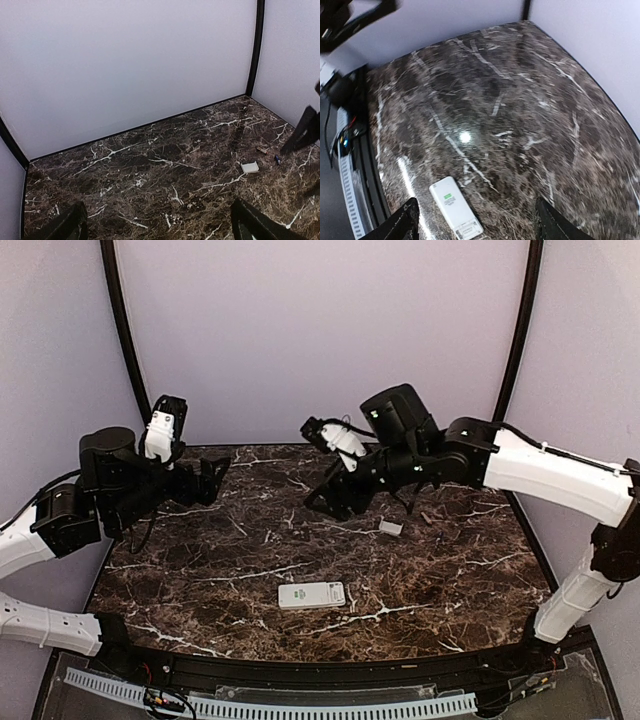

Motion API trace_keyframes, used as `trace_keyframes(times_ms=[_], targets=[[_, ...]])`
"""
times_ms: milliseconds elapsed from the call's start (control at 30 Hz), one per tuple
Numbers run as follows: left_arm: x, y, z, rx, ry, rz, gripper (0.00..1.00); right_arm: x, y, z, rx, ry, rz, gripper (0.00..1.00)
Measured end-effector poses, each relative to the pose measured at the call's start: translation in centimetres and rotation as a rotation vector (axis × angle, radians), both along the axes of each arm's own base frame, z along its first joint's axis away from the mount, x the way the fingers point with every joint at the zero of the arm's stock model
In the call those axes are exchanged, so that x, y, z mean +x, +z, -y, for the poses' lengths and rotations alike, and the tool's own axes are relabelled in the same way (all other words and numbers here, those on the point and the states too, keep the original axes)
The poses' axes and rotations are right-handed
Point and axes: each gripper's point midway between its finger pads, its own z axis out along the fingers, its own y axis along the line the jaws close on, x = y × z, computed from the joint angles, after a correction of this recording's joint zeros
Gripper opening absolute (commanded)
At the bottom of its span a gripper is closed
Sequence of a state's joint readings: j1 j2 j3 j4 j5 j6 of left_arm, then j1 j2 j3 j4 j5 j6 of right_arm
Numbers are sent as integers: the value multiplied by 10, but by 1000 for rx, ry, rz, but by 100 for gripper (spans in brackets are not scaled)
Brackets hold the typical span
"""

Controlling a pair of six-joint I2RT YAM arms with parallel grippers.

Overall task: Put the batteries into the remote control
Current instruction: Pick up the battery at the center of the board.

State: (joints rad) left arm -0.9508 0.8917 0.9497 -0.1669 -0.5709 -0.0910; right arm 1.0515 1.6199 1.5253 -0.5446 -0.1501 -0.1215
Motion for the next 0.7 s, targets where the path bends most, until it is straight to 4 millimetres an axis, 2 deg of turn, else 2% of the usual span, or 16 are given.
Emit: trace_keyframes(times_ms=[33,67,100,133,200,233,267,333,500,600,700], targets=[[-1,-5,1,14,-10,-15,99,16,14,14,35,-111,-8,73],[-2,-10,2,31,-20,-32,99,29,19,25,50,-194,-18,72],[-4,-15,3,46,-35,-50,99,47,20,44,56,-325,-43,72],[-6,-22,5,65,-49,-72,99,57,16,57,50,-406,-65,72],[-9,-33,9,100,-78,-116,99,78,-6,91,0,-600,-138,71],[-11,-40,11,120,-92,-143,99,82,-18,105,-30,-667,-166,70],[-13,-47,13,140,-105,-172,99,86,-35,127,-83,-767,-204,69],[-17,-64,15,182,-128,-240,99,86,-62,162,-177,-903,-256,67],[-35,-102,10,243,-156,-406,99,71,-106,225,-316,-1107,-363,59],[-47,-109,2,219,-159,-471,99,71,-115,260,-315,-1217,-426,56],[-61,-103,-9,142,-167,-486,98,82,-114,282,-275,-1294,-457,53]])
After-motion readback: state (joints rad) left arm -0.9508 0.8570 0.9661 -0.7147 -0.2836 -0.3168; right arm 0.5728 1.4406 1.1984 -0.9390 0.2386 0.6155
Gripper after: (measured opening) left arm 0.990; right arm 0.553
